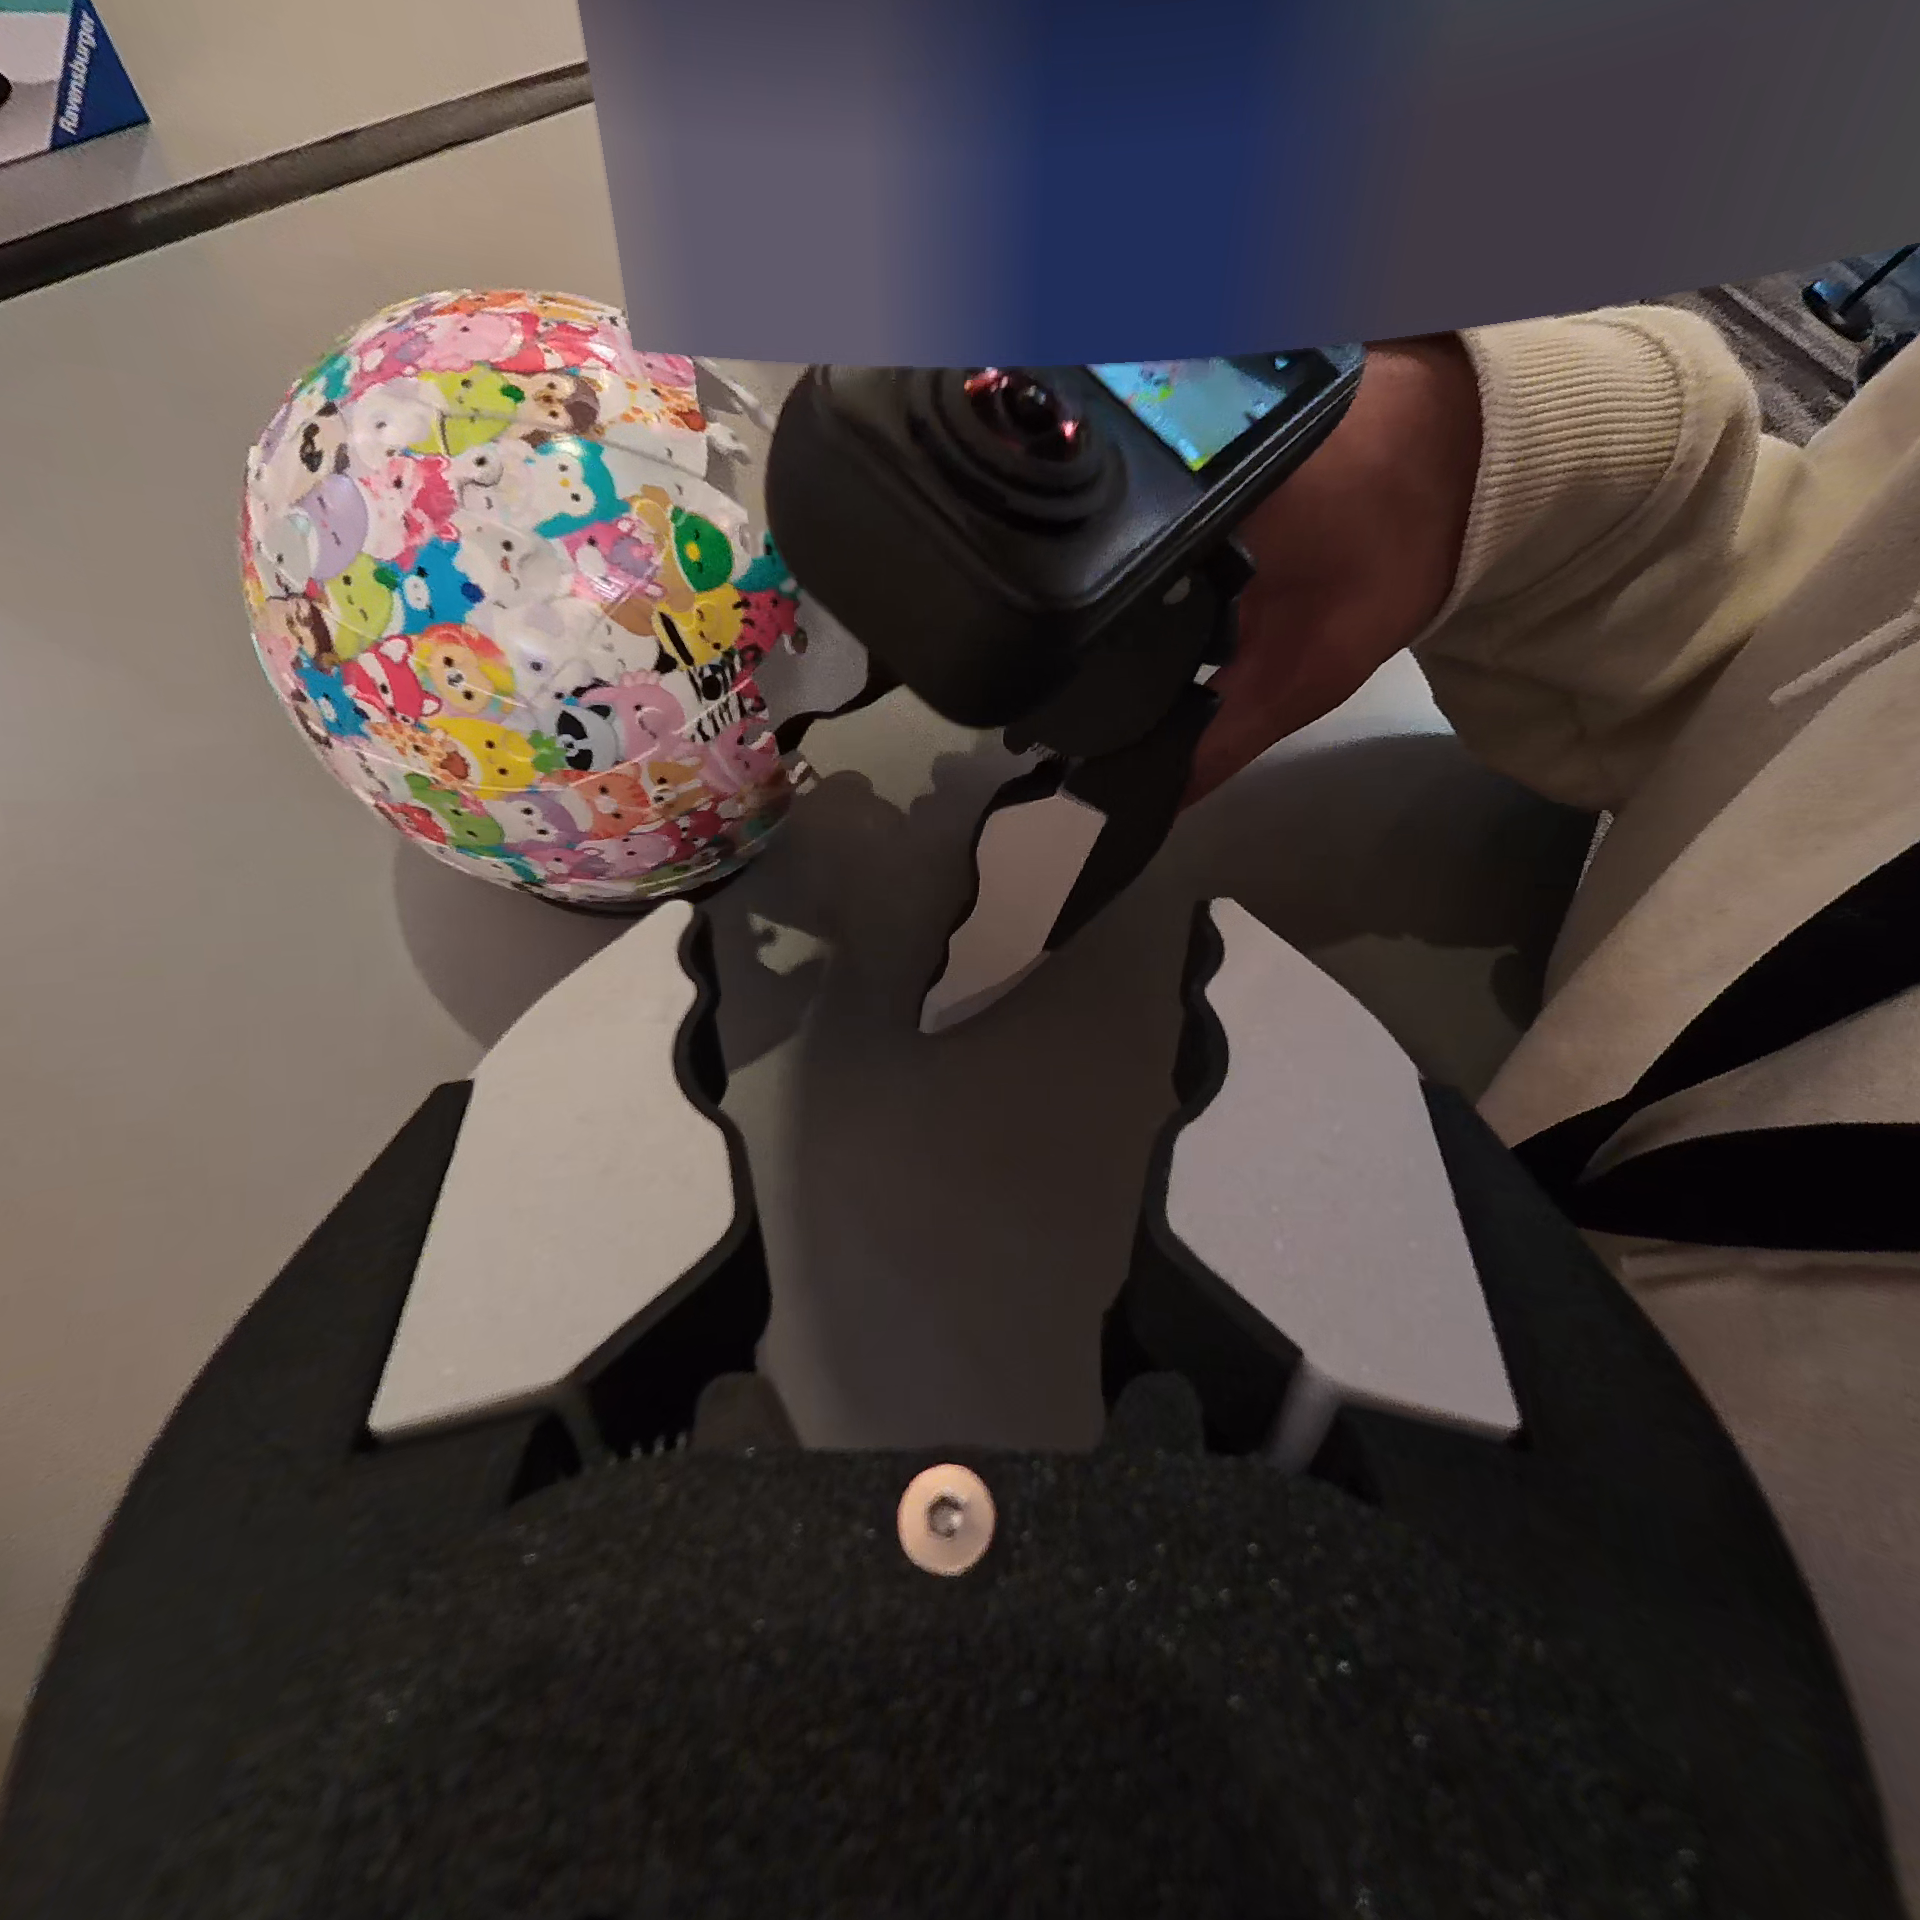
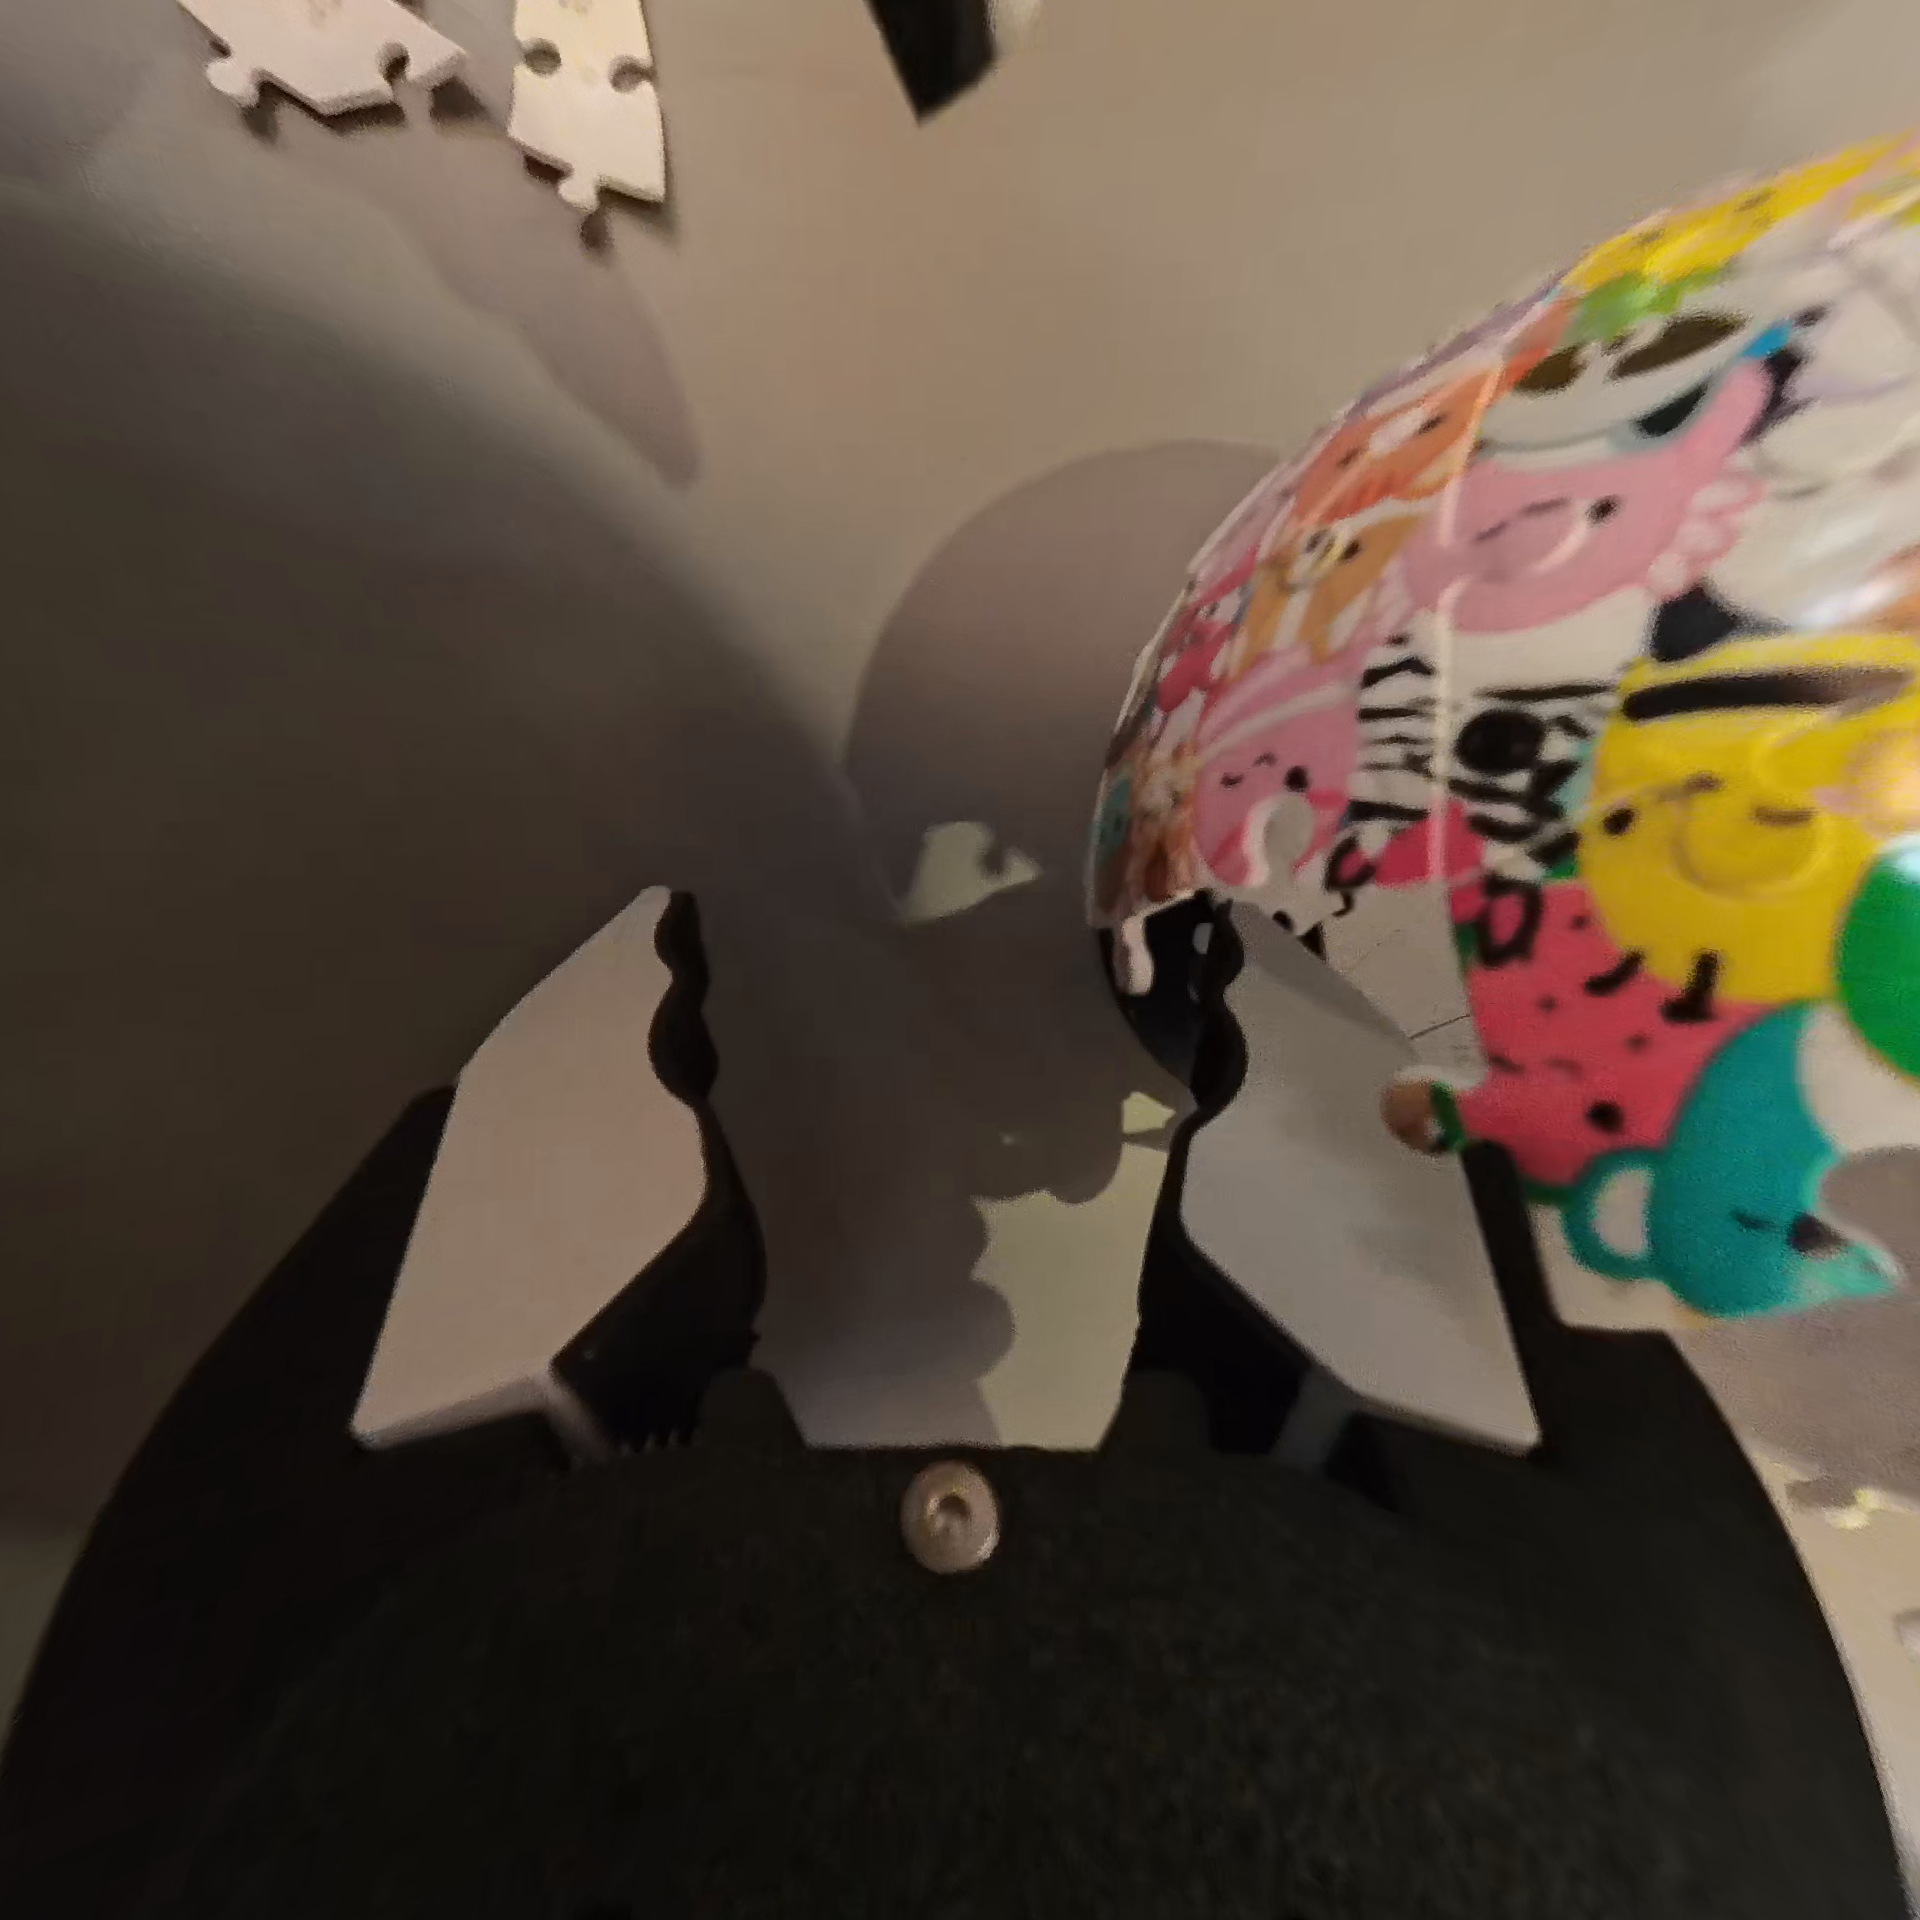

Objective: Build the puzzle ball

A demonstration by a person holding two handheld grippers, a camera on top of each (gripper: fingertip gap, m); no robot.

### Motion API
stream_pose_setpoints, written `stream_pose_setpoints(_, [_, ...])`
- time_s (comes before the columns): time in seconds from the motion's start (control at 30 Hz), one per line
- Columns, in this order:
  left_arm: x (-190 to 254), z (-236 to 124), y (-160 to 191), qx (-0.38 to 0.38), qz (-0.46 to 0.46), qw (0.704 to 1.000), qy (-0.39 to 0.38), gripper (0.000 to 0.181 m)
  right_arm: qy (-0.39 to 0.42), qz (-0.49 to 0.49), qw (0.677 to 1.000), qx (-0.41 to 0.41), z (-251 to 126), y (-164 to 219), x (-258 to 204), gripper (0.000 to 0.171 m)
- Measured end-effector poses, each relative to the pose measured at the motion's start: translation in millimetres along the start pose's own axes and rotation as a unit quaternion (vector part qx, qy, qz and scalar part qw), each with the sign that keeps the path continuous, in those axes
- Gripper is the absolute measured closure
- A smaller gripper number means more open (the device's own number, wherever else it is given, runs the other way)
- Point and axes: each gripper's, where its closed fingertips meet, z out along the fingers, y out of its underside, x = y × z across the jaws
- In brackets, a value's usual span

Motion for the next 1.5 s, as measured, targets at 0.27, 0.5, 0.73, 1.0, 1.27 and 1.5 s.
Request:
stream_pose_setpoints(0.27, [-0.5, -2.2, -0.3, 0.002, 0.002, 1.0, -0.003, 0.096, 0.022, -0.012, 1.0, -0.013, -2.3, 5.7, 6.4, 0.093])
stream_pose_setpoints(0.5, [-0.9, -2.0, 0.4, 0.001, 0.0, 1.0, -0.002, 0.096, 0.054, -0.009, 0.999, -0.007, 0.9, 6.9, 10.6, 0.098])
stream_pose_setpoints(0.73, [-0.3, -3.6, -0.5, 0.003, 0.001, 1.0, -0.004, 0.096, 0.038, -0.024, 0.999, -0.006, -3.2, 6.8, 0.0, 0.101])
stream_pose_setpoints(1.0, [0.2, -4.7, 0.4, 0.003, 0.003, 1.0, -0.007, 0.096, 0.077, -0.02, 0.997, 0.026, -14.5, 0.9, 8.9, 0.111])
stream_pose_setpoints(1.27, [0.6, -3.4, 1.1, 0.003, 0.004, 1.0, -0.004, 0.097, 0.157, -0.074, 0.985, 0.003, -13.7, 3.0, 27.0, 0.126])
stream_pose_setpoints(1.5, [-2.7, -6.2, 1.9, 0.005, -0.001, 1.0, -0.009, 0.097, 0.185, -0.084, 0.979, 0.01, -6.6, 2.1, 31.2, 0.146])
